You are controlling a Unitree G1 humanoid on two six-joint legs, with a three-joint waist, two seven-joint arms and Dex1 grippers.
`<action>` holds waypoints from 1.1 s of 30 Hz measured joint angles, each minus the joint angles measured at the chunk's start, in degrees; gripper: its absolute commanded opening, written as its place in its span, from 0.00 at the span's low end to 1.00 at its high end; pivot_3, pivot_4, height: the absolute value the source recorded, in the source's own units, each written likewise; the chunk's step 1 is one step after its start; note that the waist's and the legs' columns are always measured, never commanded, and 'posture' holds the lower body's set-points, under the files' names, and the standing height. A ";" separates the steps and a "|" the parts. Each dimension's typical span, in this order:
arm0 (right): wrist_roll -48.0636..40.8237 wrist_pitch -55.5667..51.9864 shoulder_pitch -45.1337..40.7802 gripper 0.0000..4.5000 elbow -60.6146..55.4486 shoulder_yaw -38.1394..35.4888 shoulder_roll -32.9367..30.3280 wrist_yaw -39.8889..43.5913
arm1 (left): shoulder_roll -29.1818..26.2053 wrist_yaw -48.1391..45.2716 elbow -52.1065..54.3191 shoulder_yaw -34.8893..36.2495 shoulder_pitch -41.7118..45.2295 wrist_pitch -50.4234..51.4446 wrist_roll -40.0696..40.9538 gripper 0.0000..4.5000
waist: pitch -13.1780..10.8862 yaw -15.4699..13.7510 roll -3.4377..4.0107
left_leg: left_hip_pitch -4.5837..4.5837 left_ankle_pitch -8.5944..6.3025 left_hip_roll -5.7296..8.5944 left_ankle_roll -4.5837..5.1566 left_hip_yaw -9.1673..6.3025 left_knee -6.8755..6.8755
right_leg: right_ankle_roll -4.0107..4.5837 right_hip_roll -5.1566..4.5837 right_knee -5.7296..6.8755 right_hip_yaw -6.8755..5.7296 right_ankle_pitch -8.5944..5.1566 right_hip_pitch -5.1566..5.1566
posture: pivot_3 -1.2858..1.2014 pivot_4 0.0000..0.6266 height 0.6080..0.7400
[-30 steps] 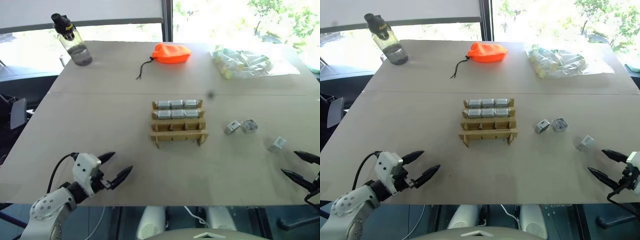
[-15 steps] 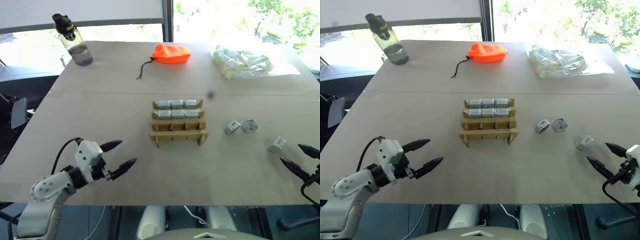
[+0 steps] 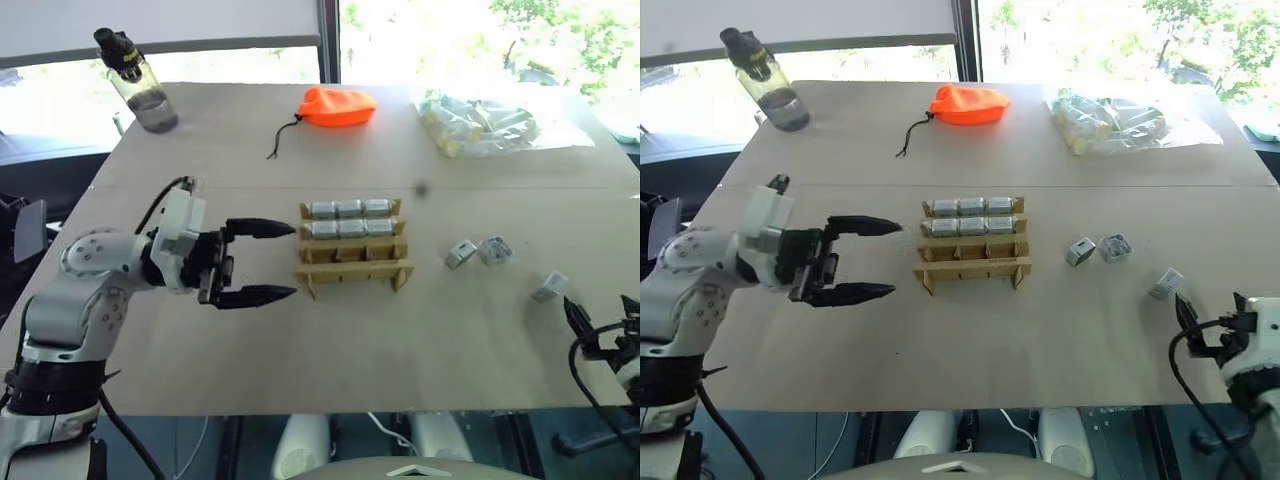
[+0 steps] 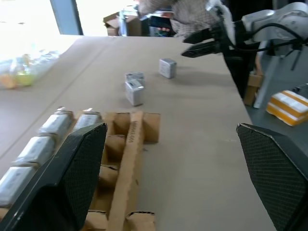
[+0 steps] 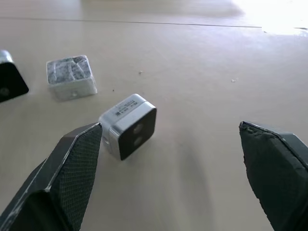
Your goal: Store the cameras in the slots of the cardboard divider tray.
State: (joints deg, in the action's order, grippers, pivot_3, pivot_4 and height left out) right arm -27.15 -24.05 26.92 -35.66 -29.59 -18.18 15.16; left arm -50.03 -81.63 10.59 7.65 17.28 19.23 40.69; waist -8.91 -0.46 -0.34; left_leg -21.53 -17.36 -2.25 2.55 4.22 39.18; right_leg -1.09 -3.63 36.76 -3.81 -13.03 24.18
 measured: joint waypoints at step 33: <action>17.72 2.17 -14.89 0.27 5.03 15.72 21.19 -24.36 | -0.42 -2.44 1.36 1.35 -0.90 -0.91 -0.08 1.00 | 0.03 1.00 -0.06 | -0.20 0.06 0.04 -0.07 -0.04 0.05 | 0.14 -0.01 0.06 0.03 0.09 0.18 | 0.52 0.24 0.89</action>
State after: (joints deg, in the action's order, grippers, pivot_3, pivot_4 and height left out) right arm -9.43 -21.88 12.03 -30.63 -13.86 3.01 -9.20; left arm -50.45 -84.07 11.95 9.00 16.39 18.32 40.60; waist -8.88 0.55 -0.40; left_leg -21.73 -17.30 -2.21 2.47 4.18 39.23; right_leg -0.95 -3.64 36.82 -3.78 -12.94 24.35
